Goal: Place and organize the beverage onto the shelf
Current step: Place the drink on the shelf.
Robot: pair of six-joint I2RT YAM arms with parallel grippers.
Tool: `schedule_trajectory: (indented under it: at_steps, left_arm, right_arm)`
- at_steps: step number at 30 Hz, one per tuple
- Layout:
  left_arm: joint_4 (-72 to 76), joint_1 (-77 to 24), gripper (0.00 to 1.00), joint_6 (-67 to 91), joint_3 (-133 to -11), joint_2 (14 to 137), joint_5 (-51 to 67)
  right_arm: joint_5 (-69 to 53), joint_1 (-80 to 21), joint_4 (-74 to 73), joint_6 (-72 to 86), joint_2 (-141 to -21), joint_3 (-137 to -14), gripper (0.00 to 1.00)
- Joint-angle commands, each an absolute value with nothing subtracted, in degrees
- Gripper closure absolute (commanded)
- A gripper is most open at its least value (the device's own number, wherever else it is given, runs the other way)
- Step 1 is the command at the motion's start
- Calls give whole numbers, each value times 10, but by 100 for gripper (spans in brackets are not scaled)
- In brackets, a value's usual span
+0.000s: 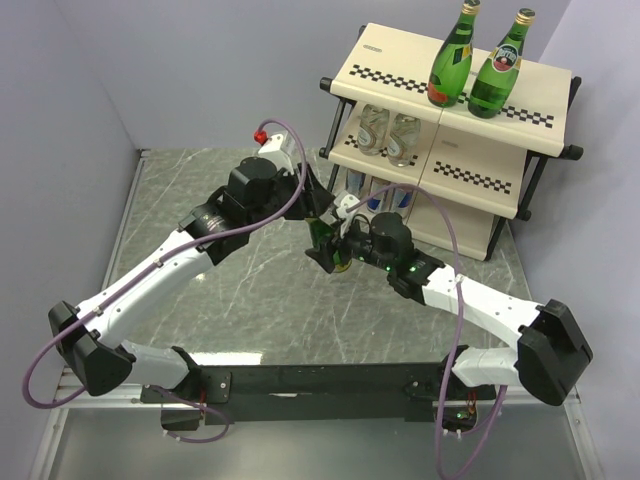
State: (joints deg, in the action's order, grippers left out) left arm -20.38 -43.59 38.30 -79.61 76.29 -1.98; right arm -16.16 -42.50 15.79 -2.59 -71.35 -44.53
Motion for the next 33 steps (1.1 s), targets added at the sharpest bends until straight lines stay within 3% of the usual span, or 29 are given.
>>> schedule_trajectory:
  at_steps: [1,12,23,29,33]
  left_arm:
    - [-149,-440,38,394,-797,743,7]
    - [-189,-439,1,331,-829,686,-103]
    - [-207,-439,0,212,-842,627,-243]
    - [-142,-439,1,142,-723,556,-339]
    - [-104,-439,1,106,-631,518,-343]
  right_arm:
    - [-179,-420,236,-19,-679,-454,100]
    - [-210,-396,232,-10,-661,-447,100]
    - [-244,-360,146,-5,-582,-462,100]
    - [-236,-312,13,-27,-508,-519,100]
    - [-236,-262,-82,-18,-496,-611,100]
